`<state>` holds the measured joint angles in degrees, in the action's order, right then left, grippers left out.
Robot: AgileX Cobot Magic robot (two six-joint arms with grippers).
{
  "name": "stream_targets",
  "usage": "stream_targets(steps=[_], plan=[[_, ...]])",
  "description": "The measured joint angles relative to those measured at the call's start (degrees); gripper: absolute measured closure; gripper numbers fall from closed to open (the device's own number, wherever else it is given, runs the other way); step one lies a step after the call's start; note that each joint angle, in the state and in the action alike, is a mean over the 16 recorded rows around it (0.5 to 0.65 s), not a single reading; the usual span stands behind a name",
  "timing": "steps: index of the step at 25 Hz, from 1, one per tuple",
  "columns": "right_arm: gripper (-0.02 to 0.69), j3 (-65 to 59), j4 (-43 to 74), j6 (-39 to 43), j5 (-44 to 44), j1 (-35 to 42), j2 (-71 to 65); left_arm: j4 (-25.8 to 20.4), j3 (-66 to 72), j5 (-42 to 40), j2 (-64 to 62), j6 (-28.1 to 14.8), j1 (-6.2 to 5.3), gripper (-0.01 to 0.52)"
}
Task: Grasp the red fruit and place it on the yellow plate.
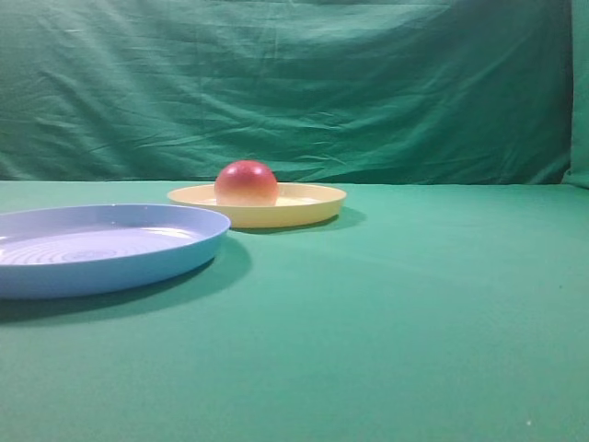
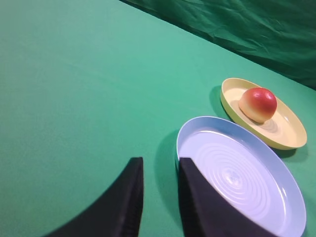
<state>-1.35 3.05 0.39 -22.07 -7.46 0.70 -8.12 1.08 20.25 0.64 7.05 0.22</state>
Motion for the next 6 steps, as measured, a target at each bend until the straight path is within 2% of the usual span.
stream_targets(steps=[6], plan=[[0.665,0.0,0.0,0.0,0.0,0.0,0.0,0.0,0.0,0.0,0.0,0.0,0.00,0.357]])
